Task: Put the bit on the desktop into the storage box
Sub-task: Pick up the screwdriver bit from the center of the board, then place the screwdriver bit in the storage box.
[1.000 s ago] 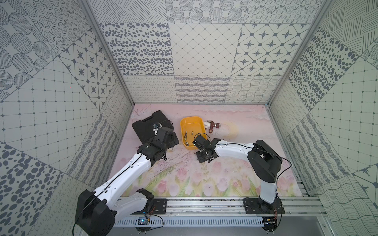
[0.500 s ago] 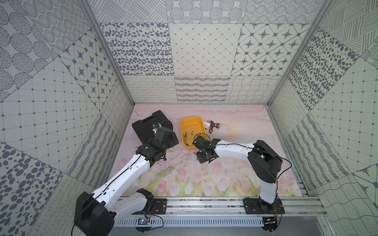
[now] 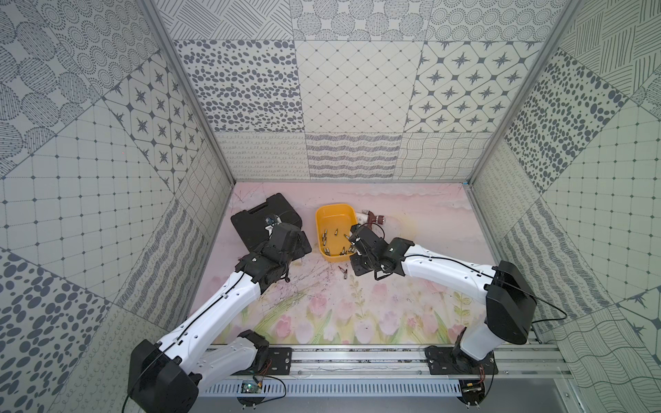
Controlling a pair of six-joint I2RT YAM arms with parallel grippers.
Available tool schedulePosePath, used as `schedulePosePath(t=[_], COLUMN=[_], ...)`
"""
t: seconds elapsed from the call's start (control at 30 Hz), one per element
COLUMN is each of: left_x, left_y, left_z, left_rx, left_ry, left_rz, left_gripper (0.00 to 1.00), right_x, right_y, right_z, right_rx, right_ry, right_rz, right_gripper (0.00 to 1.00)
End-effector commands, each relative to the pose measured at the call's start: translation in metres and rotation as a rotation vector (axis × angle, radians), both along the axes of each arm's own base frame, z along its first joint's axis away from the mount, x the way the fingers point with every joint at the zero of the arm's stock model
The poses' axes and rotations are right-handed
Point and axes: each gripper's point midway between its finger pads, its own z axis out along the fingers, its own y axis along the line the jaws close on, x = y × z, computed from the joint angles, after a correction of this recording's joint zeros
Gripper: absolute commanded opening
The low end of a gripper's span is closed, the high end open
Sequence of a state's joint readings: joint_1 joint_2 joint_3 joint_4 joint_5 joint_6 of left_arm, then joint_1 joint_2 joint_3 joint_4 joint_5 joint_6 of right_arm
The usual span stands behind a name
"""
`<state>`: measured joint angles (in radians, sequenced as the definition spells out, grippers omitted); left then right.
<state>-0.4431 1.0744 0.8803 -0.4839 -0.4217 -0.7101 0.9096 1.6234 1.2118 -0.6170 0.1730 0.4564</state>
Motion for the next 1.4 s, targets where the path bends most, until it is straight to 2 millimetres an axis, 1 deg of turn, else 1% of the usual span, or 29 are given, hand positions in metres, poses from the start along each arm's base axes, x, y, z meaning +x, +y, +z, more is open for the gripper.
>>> schedulePosePath(t=[0.0, 0.13, 0.3, 0.57, 0.73, 0.87, 1.0, 1.1, 1.23, 1.37], left_x=[0.000, 0.001, 0.002, 0.003, 0.004, 0.004, 0.005, 0.006, 0.005, 0.005], left_y=[0.005, 0.002, -0.001, -0.005, -0.008, -0.009, -0.012, -0.014, -0.014, -0.013], left_z=[0.001, -0.002, -0.005, -0.009, -0.011, -0.016, -0.017, -0.018, -0.016, -0.015], left_rx=[0.014, 0.007, 0.003, -0.003, -0.012, -0.018, -0.024, -0.029, -0.023, -0.024], left_ry=[0.002, 0.013, 0.022, 0.040, 0.051, 0.065, 0.073, 0.079, 0.081, 0.076], left_rz=[0.015, 0.010, -0.003, -0.020, -0.026, -0.029, -0.038, -0.042, -0.042, -0.040], left_gripper=[0.99, 0.99, 0.99, 0.99, 0.99, 0.99, 0.99, 0.99, 0.99, 0.99], right_x=[0.018, 0.037, 0.066, 0.113, 0.137, 0.152, 0.165, 0.176, 0.184, 0.187], right_y=[0.003, 0.007, 0.015, 0.028, 0.036, 0.044, 0.055, 0.060, 0.064, 0.062], right_z=[0.020, 0.027, 0.026, 0.011, -0.005, -0.019, -0.027, -0.034, -0.046, -0.051], right_rx=[0.032, 0.033, 0.031, 0.013, -0.010, -0.022, -0.022, -0.033, -0.038, -0.045], right_ry=[-0.064, -0.094, -0.110, -0.114, -0.116, -0.113, -0.120, -0.131, -0.125, -0.122], right_rz=[-0.008, -0.009, -0.006, -0.012, -0.022, -0.036, -0.039, -0.045, -0.051, -0.076], right_gripper=[0.08, 0.07, 0.07, 0.07, 0.07, 0.07, 0.07, 0.07, 0.07, 0.07])
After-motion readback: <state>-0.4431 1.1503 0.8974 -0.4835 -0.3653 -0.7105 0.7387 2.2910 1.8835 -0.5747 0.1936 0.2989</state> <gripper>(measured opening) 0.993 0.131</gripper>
